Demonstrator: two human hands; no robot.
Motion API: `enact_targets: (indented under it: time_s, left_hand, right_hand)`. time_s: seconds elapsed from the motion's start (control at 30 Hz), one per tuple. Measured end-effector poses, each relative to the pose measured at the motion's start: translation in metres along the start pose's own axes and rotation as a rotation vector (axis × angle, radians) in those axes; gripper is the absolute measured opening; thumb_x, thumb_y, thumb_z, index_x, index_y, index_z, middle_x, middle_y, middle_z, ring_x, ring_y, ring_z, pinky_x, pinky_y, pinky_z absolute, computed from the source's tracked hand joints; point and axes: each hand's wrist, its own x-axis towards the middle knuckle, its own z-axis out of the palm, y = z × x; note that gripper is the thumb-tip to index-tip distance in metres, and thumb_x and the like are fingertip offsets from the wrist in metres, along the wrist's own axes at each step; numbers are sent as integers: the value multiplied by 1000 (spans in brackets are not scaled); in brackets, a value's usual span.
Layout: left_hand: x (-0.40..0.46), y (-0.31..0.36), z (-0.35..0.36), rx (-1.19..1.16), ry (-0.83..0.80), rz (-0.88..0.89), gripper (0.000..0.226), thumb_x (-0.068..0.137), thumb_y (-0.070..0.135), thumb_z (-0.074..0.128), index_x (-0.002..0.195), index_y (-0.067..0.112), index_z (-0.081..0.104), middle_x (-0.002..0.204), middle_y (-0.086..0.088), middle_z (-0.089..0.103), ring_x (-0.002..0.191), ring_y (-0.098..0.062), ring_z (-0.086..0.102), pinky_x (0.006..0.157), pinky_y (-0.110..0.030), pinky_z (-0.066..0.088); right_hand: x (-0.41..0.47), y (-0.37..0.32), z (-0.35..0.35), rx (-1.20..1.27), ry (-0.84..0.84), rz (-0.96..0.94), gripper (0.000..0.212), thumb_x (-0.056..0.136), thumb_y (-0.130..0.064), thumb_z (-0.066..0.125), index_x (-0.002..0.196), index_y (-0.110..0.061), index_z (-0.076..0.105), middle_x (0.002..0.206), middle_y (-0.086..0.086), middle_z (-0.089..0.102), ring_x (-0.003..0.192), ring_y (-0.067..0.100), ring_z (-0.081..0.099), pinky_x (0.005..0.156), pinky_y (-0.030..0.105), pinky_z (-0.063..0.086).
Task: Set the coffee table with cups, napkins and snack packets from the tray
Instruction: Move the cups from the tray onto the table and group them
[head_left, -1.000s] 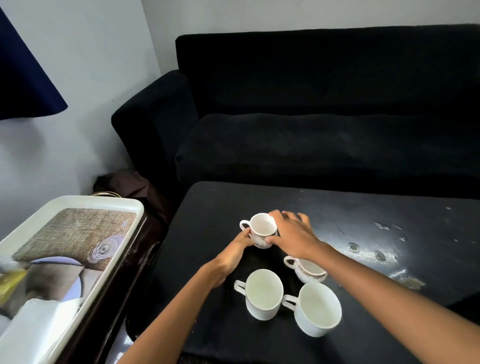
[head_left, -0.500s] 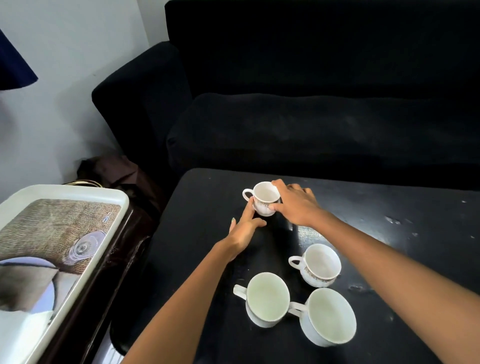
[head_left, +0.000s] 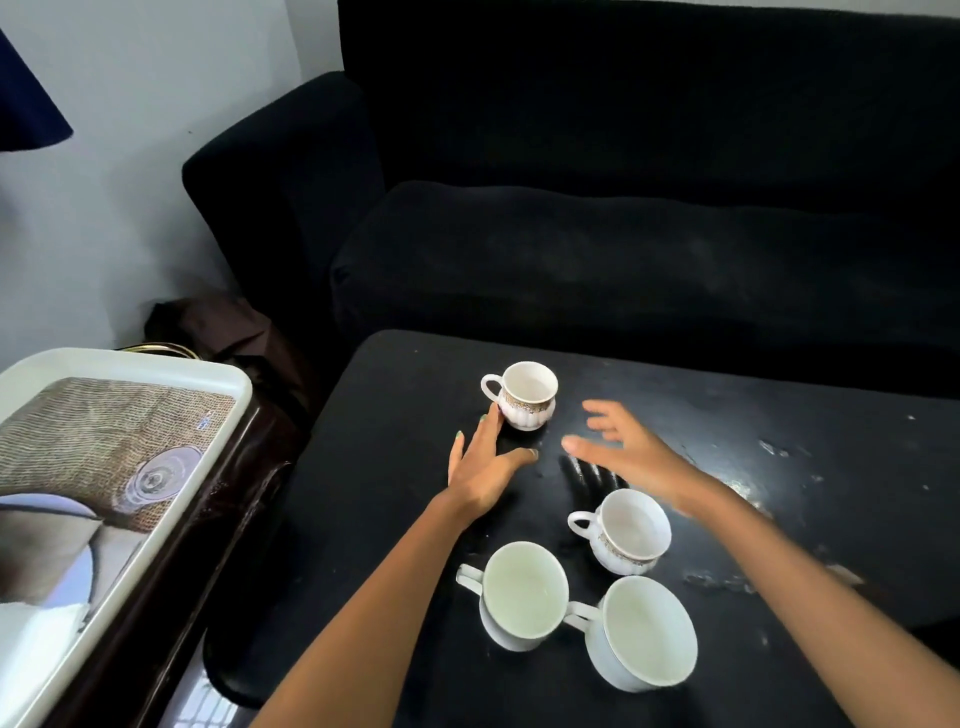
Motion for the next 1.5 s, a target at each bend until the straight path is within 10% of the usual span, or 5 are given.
enact_targets:
  time_s: [0.43, 0.63, 0.83, 1.0, 1.5]
  left_hand:
    - [-36, 11, -6, 126, -223, -151, 77, 93, 56, 41, 151, 35, -4, 160, 8, -12, 143, -27, -26, 116, -48, -9]
    - [-55, 26, -3, 250, -314, 22, 28, 91, 47, 49, 106, 30, 66, 117, 5, 63, 110, -14, 55, 101, -37, 38]
    - [-51, 39, 7, 188, -359, 67, 28, 91, 25, 48, 79, 3, 61, 82, -5, 54, 78, -16, 45, 78, -38, 41]
    - [-47, 38, 8, 0, -374, 42, 28, 98, 24, 46, 105, 10, 69, 111, -2, 68, 103, -15, 62, 98, -33, 45]
    - [31, 1, -4, 282, 438, 38, 94, 72, 57, 72, 146, 19, 29, 149, -1, 39, 144, -19, 22, 120, -42, 5]
  right_hand:
    - [-109, 58, 5, 343, 121, 28, 64, 59, -38, 80, 117, -39, 55, 117, -29, 62, 116, -13, 49, 96, 15, 35]
    - [-104, 57, 13, 402, 165, 1, 65, 61, -32, 80, 121, -31, 56, 122, -16, 63, 120, -3, 51, 104, 25, 34]
    - [-93, 59, 16, 460, 187, -52, 54, 65, -28, 77, 116, -28, 59, 116, -14, 67, 113, 0, 58, 94, 21, 44]
    - [-70, 58, 14, 495, 231, -77, 41, 78, -12, 72, 113, -28, 59, 114, -13, 67, 108, -3, 60, 82, 8, 47]
    - [-6, 32, 3, 516, 218, -124, 38, 91, 0, 53, 120, -24, 53, 124, 0, 60, 112, 8, 55, 97, 22, 39]
